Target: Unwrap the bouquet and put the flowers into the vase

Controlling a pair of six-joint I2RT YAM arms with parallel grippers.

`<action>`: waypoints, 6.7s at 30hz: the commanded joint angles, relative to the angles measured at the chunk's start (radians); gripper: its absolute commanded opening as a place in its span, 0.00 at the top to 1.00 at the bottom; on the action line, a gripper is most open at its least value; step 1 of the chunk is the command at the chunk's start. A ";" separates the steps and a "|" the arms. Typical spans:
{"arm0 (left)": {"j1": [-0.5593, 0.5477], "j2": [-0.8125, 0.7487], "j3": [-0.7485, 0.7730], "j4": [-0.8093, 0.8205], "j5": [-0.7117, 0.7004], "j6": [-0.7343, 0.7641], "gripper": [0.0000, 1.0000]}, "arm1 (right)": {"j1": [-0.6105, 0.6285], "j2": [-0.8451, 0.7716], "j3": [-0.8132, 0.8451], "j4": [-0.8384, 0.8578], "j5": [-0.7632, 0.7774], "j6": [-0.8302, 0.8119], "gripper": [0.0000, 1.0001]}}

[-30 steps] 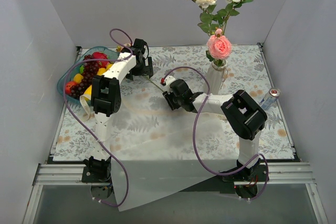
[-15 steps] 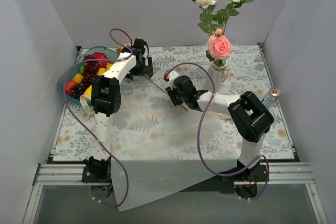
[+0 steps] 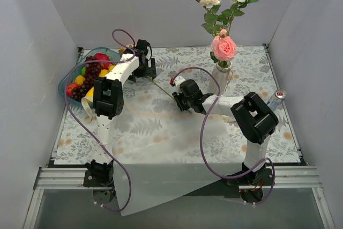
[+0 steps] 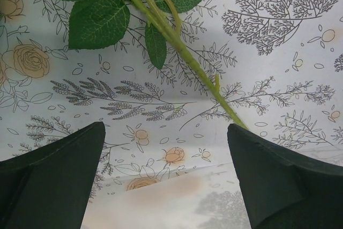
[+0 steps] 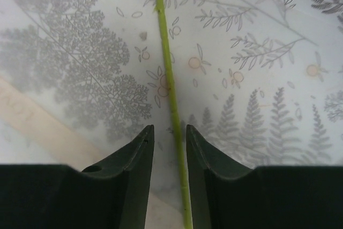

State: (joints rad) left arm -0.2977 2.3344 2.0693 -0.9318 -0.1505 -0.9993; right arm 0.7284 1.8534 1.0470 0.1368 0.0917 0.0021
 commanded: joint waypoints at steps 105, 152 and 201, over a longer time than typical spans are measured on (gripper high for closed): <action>-0.018 -0.990 -0.507 0.738 0.302 0.237 1.00 | 0.140 -0.517 0.145 -0.092 -0.121 -0.025 0.71; -0.265 -0.153 0.420 1.696 0.924 -0.363 1.00 | 0.152 -1.189 0.169 -0.417 0.295 -0.108 0.69; -0.319 -0.081 0.193 1.601 0.695 -0.211 1.00 | 0.152 -1.274 0.111 -0.430 0.341 -0.171 0.84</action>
State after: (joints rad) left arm -0.6170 2.2677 2.2700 0.7628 0.5385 -1.3106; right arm 0.8791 0.5953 1.1645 -0.3416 0.4061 -0.1448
